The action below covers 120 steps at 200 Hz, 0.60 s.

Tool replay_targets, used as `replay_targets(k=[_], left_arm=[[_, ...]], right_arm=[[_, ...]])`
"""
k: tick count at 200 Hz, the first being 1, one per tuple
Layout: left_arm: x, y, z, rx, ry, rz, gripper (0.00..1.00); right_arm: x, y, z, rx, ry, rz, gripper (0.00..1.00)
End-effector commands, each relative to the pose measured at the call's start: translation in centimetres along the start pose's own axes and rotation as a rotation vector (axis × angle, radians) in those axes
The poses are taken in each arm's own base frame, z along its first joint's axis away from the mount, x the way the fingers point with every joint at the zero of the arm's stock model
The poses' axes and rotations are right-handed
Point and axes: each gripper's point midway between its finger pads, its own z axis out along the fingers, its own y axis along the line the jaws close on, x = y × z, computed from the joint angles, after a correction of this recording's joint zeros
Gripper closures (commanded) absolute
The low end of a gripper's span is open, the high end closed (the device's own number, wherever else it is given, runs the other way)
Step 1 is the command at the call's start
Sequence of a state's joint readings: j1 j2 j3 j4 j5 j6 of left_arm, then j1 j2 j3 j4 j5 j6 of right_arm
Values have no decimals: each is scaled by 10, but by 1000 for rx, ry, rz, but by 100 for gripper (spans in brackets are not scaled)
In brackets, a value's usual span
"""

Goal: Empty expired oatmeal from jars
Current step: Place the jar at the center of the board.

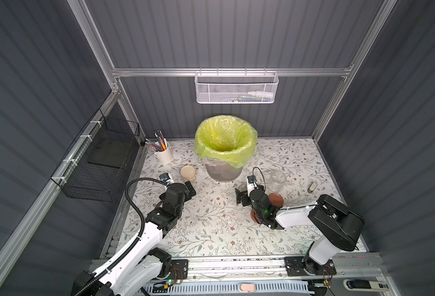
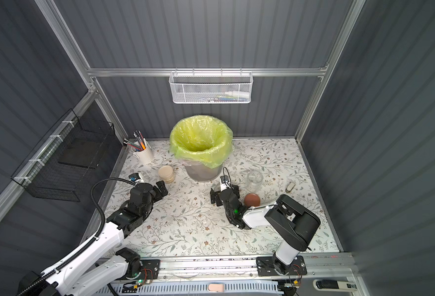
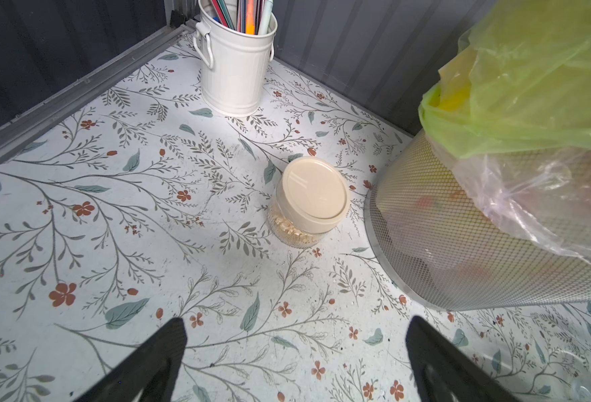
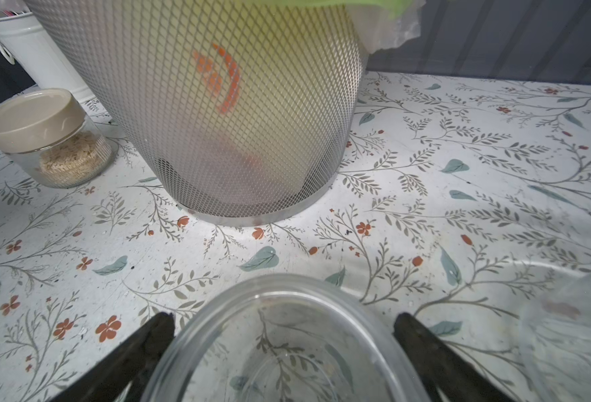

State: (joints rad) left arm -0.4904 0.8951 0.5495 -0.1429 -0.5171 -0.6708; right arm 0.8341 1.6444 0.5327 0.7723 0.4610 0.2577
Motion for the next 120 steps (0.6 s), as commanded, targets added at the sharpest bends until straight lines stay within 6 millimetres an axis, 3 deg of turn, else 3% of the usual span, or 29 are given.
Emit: replay_targets(k=[1, 42, 120], left_arm=[[-13, -2, -7, -5, -26, 16, 0], [-16, -2, -9, -2, -35, 2, 0], [-27, 7, -16, -83, -35, 65, 0]], right_arm=[[-8, -1, -6, 8, -34, 7, 1], [-27, -5, -20, 40, -45, -35, 1], [-66, -19, -65, 81, 8, 11, 1]])
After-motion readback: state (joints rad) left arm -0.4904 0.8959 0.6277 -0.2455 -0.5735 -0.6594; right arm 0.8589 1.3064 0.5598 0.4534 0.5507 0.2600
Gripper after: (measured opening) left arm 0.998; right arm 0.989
